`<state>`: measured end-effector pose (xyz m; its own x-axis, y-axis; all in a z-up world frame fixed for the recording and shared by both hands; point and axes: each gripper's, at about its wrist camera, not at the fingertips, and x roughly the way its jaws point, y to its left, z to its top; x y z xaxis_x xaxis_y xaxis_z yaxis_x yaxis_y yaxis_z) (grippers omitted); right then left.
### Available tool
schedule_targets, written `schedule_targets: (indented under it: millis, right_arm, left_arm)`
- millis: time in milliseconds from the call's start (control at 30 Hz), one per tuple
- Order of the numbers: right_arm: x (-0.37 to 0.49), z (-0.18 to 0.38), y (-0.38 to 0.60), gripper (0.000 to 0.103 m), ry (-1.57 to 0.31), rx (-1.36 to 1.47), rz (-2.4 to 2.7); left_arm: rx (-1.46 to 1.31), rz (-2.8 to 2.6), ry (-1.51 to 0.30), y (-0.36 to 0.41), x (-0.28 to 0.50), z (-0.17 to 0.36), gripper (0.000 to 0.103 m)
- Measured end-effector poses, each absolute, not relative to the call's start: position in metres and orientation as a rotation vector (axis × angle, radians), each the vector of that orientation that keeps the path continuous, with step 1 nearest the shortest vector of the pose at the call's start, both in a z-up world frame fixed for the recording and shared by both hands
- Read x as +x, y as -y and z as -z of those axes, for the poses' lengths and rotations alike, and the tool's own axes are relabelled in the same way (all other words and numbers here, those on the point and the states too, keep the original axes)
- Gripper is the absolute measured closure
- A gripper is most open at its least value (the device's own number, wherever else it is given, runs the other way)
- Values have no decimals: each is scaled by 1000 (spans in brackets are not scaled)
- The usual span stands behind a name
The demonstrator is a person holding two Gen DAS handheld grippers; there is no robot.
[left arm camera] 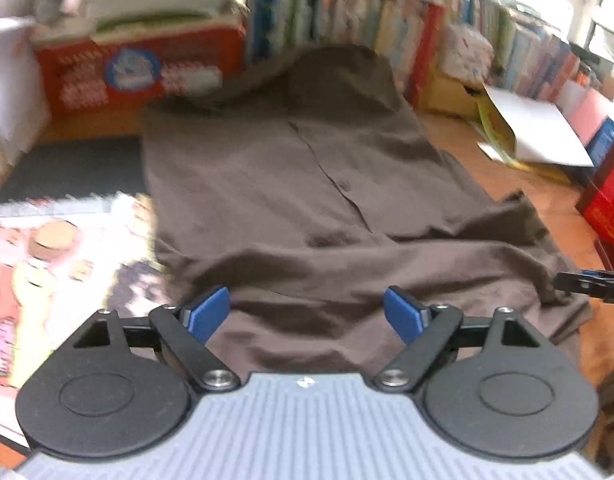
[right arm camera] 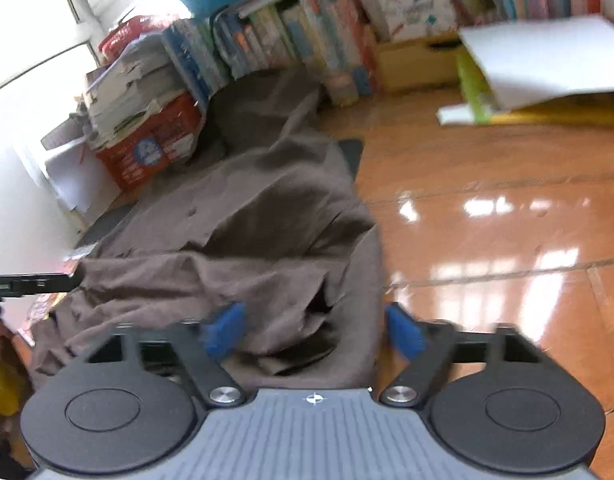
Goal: Fold clothes
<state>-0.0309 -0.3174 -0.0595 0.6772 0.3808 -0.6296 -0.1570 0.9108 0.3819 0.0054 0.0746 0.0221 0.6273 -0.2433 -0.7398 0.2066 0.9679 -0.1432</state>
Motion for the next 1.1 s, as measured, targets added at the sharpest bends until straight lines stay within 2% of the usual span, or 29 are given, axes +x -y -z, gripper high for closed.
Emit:
schedule_targets:
  millis: [33, 67, 133, 400, 467, 533, 567, 633, 733, 933, 1100]
  right_arm:
    - [-33, 60, 313, 67, -769, 292, -305]
    - [-35, 59, 311, 76, -776, 276, -306]
    - [-41, 56, 310, 87, -784, 288, -299]
    - [-101, 33, 316, 88, -819, 247, -339]
    - [-110, 34, 319, 79, -840, 230, -332]
    - [-112, 32, 322, 54, -834, 182, -301]
    - [-110, 28, 324, 47, -822, 169, -279]
    - [-100, 13, 330, 25, -778, 164, -258]
    - [-71, -13, 333, 6, -693, 158, -287]
    - [44, -37, 317, 5, -654, 170, -330]
    - [146, -31, 313, 1, -640, 213, -321]
  left_arm:
    - [-20, 283, -863, -66, 4, -18, 17]
    - [16, 306, -869, -57, 1, -14, 17]
    - [90, 339, -875, -41, -6, -6, 17]
    - [94, 357, -917, -51, -11, -1, 17]
    - [80, 358, -924, -57, -9, -5, 17]
    - [75, 347, -919, -64, -5, -13, 17]
    - [80, 335, -909, -67, -2, -19, 17]
    - [87, 306, -884, -75, 8, -32, 17]
    - [93, 250, -849, -85, 33, -50, 16]
    - [84, 92, -809, -102, 125, -65, 15]
    - [-44, 89, -820, -126, 194, -56, 15]
